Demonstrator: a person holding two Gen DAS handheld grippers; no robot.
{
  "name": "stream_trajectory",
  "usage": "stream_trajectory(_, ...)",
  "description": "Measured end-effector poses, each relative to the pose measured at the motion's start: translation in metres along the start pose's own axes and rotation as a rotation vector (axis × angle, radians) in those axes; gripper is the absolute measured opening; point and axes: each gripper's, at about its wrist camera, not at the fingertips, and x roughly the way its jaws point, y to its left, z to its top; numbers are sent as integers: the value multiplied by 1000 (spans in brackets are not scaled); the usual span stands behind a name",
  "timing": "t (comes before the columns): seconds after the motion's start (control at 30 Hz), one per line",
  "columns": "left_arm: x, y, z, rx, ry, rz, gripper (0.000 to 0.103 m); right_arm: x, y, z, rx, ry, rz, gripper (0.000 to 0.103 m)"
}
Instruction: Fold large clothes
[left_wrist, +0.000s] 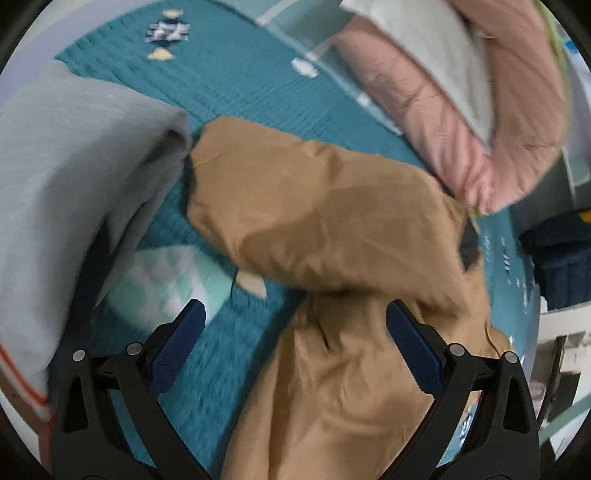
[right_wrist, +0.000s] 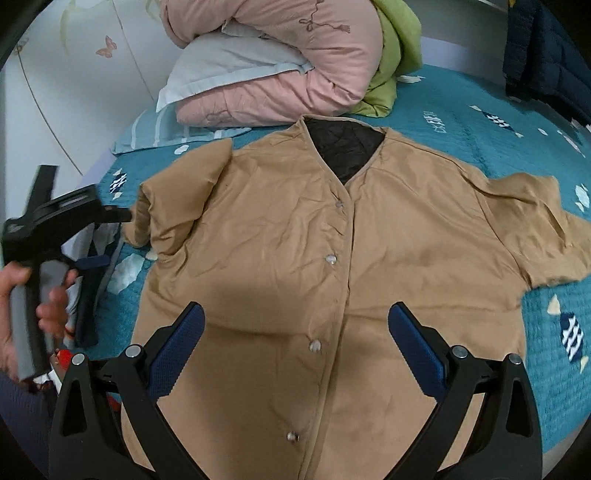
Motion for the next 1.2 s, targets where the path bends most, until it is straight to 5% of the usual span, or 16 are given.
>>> stream_trajectory(0.17,31,5,24,-10,-18,69,93,15,-2,5,-5,13,-6,96)
stream_trajectory(0.3,47,17,39,-36,12,16,56,25,-3,8,-7,26,-1,96)
stream_trajectory(0.37,49,17,43,-21,2,10,19,30,0,11,-4,28,6,96)
stream_trajectory(0.4,47,18,44,-15,-9,-3,8,32,1,12,-4,28,9,96)
stream_trajectory(0.73,-90,6,21,119,-410,-83,5,55,23,29,-13,43,60,96)
stream_trajectory(0.87,-155,5,7,200,-599,21,5,71,39,42,-22,37,107,96)
stream_trajectory(1.0,-159,23,10,225,-584,96,6,91,64,60,-44,25,134,96)
stream_trajectory(1.2,-112,90,15,95,-396,124,16,122,107,70,-143,28,160,96)
